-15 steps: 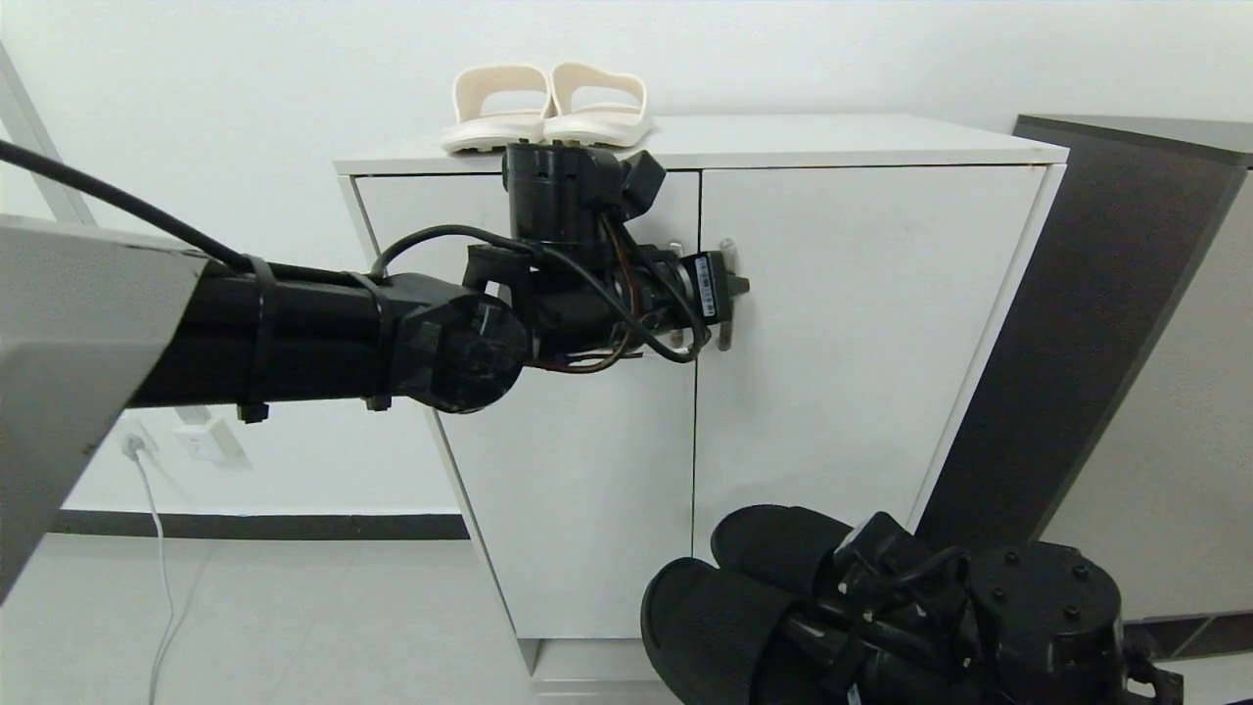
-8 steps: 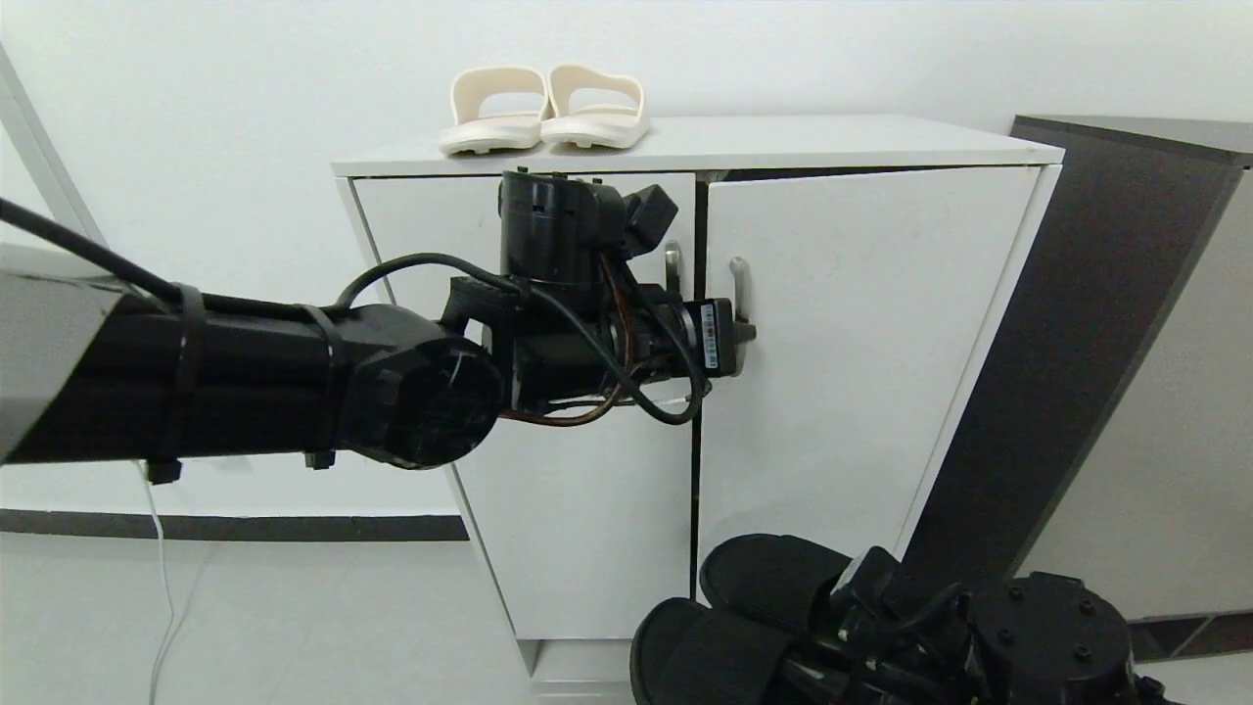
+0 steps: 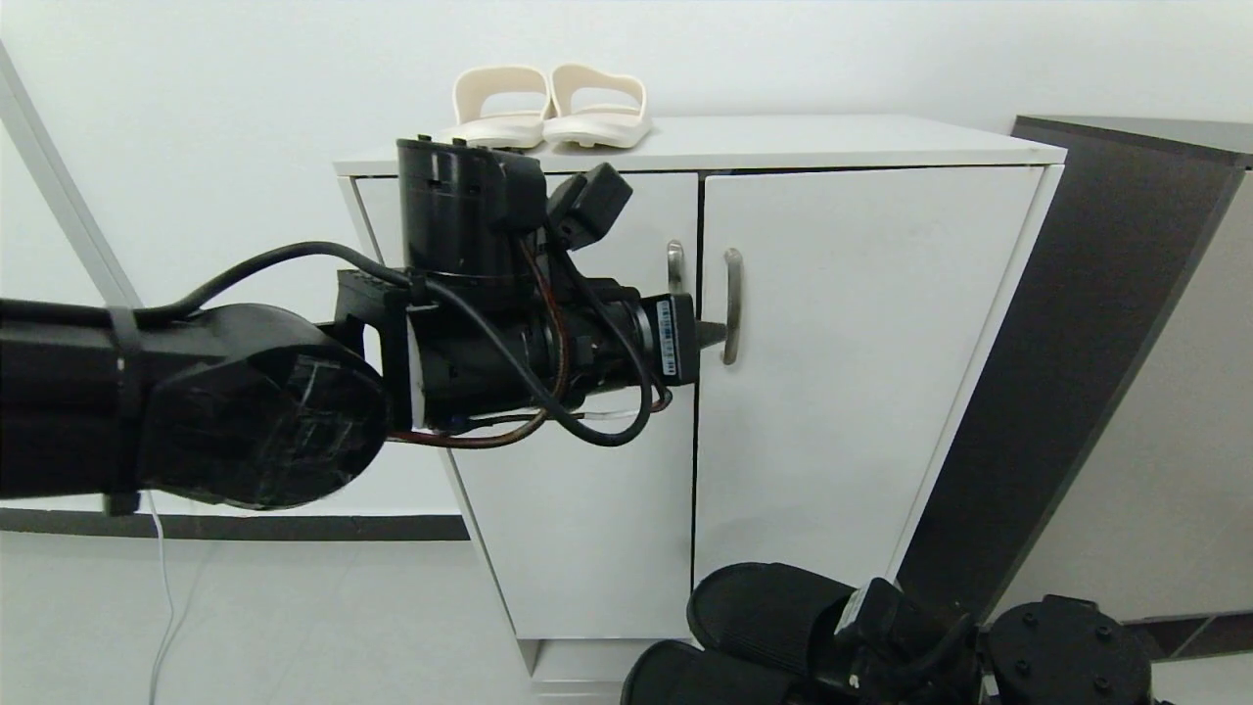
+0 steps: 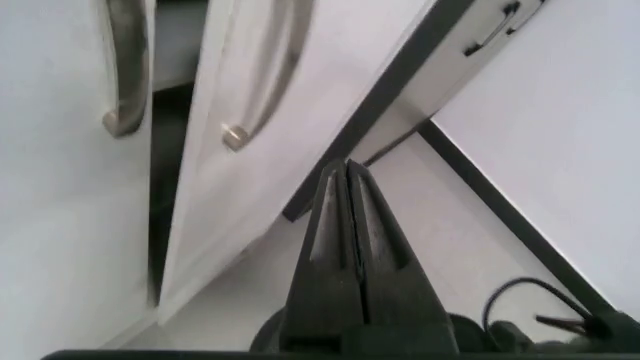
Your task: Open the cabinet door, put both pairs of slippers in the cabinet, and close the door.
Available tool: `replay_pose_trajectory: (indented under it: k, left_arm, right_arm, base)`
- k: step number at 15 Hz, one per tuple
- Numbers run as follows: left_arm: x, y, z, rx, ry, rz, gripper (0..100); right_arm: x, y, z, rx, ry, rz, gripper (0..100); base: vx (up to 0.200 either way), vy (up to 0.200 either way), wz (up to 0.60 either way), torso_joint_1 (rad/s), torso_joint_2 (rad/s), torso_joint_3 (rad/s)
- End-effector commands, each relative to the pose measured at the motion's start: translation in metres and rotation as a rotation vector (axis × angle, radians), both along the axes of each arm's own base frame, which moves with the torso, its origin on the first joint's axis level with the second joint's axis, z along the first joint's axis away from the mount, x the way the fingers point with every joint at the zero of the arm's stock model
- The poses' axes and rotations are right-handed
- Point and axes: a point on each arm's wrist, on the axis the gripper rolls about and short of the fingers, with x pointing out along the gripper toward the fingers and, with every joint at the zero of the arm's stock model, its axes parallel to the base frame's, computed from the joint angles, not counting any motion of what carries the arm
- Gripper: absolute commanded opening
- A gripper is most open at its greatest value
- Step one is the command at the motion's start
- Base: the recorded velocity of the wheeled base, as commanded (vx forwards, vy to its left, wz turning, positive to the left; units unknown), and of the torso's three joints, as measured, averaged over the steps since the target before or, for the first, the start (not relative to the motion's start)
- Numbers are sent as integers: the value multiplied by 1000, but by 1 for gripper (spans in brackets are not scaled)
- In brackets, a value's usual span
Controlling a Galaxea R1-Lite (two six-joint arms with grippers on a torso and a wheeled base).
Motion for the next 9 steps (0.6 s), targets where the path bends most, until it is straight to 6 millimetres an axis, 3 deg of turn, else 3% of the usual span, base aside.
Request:
replay_pose_trajectory:
  k: [1,5,9]
  left_arm:
    - [-8,8,12,-22,-28,4,0]
    - [3,8,10,-21,-26,25,0]
    - [28,8,8,-22,-25,75,0]
  right_arm:
    - [0,0,-1,-2,2,0,0]
    - [0,0,0,0,-1,-1,0]
    - [0,0,-1,-5,-2,-3,0]
  base:
    - [0,0,0,0,0,0]
    - [0,0,0,0,0,0]
    - [0,0,0,0,0,0]
